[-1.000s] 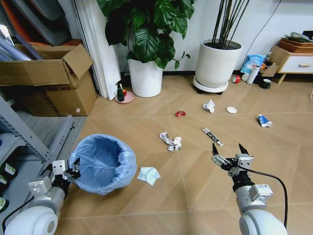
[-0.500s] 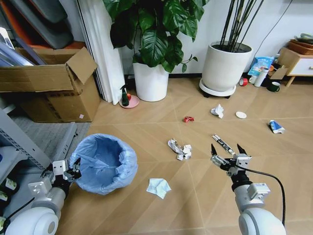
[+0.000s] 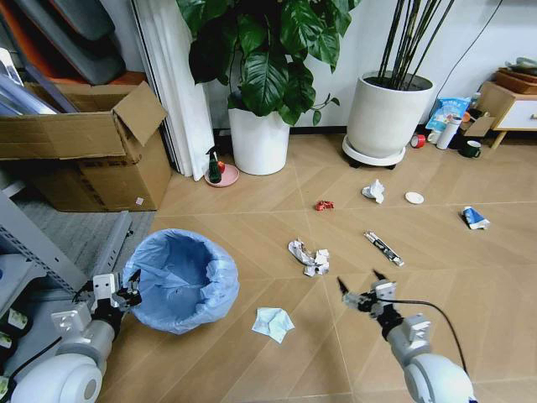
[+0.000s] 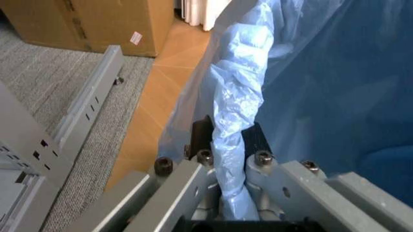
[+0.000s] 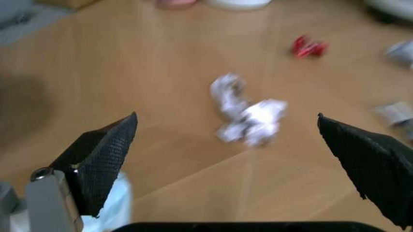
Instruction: Pick up the trash bin and place the garbage on the floor into it.
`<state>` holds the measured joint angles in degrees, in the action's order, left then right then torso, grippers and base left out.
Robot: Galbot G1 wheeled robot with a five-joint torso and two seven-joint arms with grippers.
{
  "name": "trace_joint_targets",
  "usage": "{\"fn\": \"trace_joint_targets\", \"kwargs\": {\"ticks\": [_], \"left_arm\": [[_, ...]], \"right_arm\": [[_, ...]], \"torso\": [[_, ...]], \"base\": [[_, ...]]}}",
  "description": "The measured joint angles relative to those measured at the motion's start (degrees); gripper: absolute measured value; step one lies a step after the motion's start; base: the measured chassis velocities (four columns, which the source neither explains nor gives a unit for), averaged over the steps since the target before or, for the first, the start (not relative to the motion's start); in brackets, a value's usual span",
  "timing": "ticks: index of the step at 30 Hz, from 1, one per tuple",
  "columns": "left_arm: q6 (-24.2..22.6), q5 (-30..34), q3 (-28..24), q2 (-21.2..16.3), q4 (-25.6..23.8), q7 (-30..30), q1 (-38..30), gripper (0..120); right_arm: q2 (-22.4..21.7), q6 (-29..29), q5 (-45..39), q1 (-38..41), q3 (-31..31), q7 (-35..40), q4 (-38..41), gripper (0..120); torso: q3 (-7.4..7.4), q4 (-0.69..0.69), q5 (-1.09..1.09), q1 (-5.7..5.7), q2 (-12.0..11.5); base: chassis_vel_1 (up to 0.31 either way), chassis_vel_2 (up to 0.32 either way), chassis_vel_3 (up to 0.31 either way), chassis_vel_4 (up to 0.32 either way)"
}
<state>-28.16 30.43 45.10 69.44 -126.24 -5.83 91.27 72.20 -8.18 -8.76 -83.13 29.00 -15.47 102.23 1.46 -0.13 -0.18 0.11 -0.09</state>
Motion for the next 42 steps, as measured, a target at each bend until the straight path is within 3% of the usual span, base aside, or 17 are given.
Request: {"fn": "trace_joint_targets", "kwargs": {"ticks": [7,12,20,23,32,36,42], "left_arm": [[-0.19,-0.03,0.25,0.54,-1.09,-0.76,0.52,0],[-0.38,-0.53,0.42,2.01,-2.57,-1.84,1.56,0],[-0.36,-1.89,1.03,4.39,-3.84,-1.97,3.47,0],[-0.29,-2.32,1.38,5.43,-4.27,-1.98,4.1,0],[-0.43,-2.4,1.61,5.15,-4.68,-2.01,4.66,0],[-1.11,-1.69,1.59,4.09,-4.86,-2.54,4.44,0],[-2.28,0.21,1.58,2.22,-5.09,-3.66,4.1,0]], "right_arm": [[-4.61,-0.4,-1.53,4.91,-7.92,-4.5,-7.8,100],[-9.69,1.63,-1.1,12.43,-17.47,-10.22,-17.38,100],[-8.58,2.24,-2.17,21.54,-25.43,-12.81,-23.97,100],[-6.88,0.05,-3.21,24.87,-29.05,-13.43,-26.51,100],[-3.86,-3.03,-3.73,28.1,-32.9,-11.67,-31.52,100],[-2.24,-2.95,-4.13,28.94,-33.87,-9.33,-34.2,91],[-1.34,-3.15,-4.32,29.06,-34.23,-8.83,-36.29,64]], "torso": [[0.0,0.0,0.02,0.0,0.0],[0.0,-0.01,0.01,0.0,0.0],[0.0,0.0,0.0,0.0,0.0],[0.0,0.0,0.0,0.0,0.0],[0.0,0.0,0.0,0.0,0.0],[0.0,-0.01,0.0,0.0,0.0],[0.0,-0.01,0.0,0.0,0.0]], "base": [[0.0,0.0,0.0,0.0],[0.0,0.0,0.0,0.0],[0.0,0.0,0.0,0.0],[0.0,0.0,0.0,0.0],[0.0,0.0,0.0,0.0],[0.0,0.0,0.0,0.0],[0.0,0.0,0.0,0.0]]}}
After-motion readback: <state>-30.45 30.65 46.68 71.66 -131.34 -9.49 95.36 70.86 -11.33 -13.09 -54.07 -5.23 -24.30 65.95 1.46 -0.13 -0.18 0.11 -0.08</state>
